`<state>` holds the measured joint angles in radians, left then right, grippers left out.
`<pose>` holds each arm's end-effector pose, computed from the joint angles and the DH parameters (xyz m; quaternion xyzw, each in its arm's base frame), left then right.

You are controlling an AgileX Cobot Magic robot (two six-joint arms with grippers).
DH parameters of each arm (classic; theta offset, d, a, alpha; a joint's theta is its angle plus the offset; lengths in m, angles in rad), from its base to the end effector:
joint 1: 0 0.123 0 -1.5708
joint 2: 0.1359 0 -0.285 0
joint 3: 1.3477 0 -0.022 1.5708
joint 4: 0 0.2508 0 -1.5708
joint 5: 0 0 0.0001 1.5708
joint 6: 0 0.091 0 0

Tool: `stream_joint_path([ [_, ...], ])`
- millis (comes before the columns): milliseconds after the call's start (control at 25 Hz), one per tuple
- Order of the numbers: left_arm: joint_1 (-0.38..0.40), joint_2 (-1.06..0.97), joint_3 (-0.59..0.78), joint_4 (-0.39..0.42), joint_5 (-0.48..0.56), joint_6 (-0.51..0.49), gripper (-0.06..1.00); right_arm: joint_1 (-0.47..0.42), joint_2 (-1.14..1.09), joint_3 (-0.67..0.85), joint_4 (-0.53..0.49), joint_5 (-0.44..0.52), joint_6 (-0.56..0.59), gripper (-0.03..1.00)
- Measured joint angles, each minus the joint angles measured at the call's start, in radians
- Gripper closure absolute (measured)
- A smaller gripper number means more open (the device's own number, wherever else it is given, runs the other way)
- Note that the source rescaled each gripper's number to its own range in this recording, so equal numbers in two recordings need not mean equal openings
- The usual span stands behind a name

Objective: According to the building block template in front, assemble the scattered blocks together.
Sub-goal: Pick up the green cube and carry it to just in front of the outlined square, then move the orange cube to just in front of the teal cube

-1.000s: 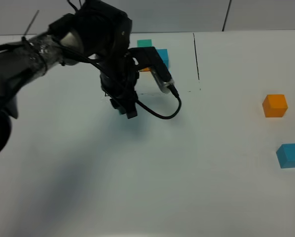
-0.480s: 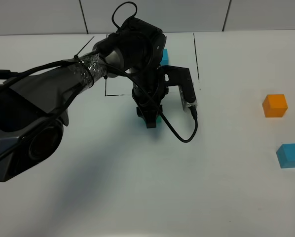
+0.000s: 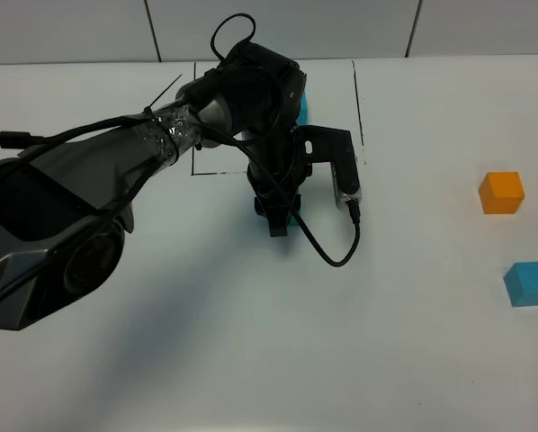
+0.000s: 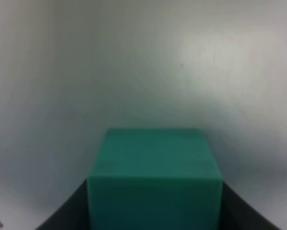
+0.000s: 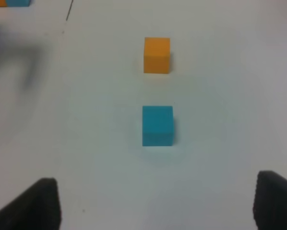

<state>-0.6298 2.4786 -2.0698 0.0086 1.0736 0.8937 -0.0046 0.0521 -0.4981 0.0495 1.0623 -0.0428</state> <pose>0.4101 -0.2981 0.1183 0.6888 0.7197 0.0154 0.0864 0.0033 0.0039 0.2768 -0.0169 0.8670 0.0129 0.4979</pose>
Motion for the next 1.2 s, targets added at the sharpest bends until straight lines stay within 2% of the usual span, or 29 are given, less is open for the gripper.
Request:
stream_joint_path([
  [640,0.000,0.005,-0.002,-0.002,-0.005,0.071,0.94,0.000,0.000,0.000,0.000,0.000,0.000,0.30],
  [680,0.000,0.006,-0.002,-0.002,-0.006,0.072,0.92,0.000,0.000,0.000,0.000,0.000,0.000,0.30],
  [760,0.000,0.018,-0.003,-0.009,-0.023,0.076,0.79,0.000,0.000,0.000,0.000,0.000,0.000,0.30],
  [920,0.000,0.017,-0.002,-0.009,-0.039,0.078,0.35,0.000,0.000,0.000,0.000,0.000,0.000,0.30],
  [1000,0.000,0.014,-0.002,-0.009,-0.038,0.078,0.18,0.000,0.000,0.000,0.000,0.000,0.000,0.30],
  [1080,-0.001,0.007,-0.001,-0.009,-0.038,0.078,0.10,0.000,0.000,0.000,0.001,0.000,0.000,0.30],
  [1200,-0.001,-0.021,0.000,-0.009,-0.033,0.054,0.07,0.000,0.000,0.000,0.001,0.000,0.000,0.30],
])
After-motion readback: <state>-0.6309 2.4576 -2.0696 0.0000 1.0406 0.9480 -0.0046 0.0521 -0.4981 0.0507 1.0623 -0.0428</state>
